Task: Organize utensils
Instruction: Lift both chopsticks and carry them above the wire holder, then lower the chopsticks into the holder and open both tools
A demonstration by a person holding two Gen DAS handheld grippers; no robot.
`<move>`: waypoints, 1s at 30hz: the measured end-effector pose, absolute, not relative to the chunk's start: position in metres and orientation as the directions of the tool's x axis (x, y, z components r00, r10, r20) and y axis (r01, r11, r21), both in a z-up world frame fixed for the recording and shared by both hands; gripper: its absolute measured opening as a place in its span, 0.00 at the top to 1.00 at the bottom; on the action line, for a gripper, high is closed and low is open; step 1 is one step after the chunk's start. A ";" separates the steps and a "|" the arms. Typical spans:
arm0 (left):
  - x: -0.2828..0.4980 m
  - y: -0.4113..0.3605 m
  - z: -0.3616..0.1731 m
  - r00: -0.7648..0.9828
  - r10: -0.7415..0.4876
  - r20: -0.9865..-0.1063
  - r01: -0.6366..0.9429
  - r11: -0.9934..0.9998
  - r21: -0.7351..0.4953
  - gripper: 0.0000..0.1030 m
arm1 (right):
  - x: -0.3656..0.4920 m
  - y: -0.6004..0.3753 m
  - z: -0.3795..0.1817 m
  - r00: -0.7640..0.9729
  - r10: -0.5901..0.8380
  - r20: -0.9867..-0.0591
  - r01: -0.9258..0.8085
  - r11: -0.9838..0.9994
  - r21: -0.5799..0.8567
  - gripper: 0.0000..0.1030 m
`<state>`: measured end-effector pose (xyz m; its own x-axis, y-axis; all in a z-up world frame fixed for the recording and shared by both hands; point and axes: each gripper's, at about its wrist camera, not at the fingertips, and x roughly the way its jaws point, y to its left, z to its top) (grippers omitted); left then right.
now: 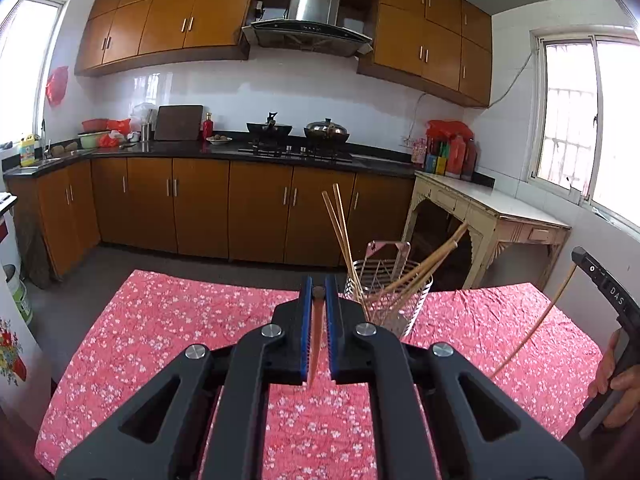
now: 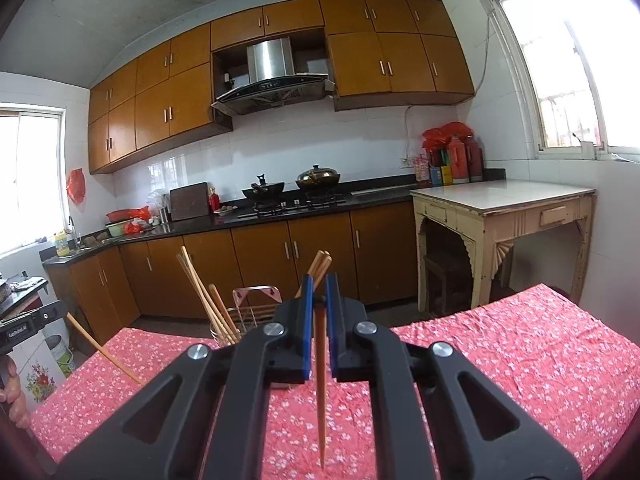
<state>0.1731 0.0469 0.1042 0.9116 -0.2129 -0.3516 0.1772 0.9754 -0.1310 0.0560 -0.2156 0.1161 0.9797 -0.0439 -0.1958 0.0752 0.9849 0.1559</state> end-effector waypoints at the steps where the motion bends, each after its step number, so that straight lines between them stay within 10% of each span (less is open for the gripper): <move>1: 0.174 0.047 0.105 0.912 -0.213 -0.350 0.177 0.975 -0.131 0.94 | 0.058 -0.215 0.119 0.981 -0.040 -0.192 0.071 0.985 0.156 0.93; 30: 0.220 0.019 0.194 0.932 -0.267 -0.245 0.251 0.963 -0.098 0.94 | 0.131 -0.223 0.210 0.997 0.010 -0.071 0.005 0.976 0.217 0.93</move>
<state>0.2202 0.0190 0.1935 0.9320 -0.2674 -0.2445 0.2506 0.9631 -0.0979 0.1306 -0.2230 0.2099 0.9974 0.0102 -0.0708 0.0054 0.9762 0.2169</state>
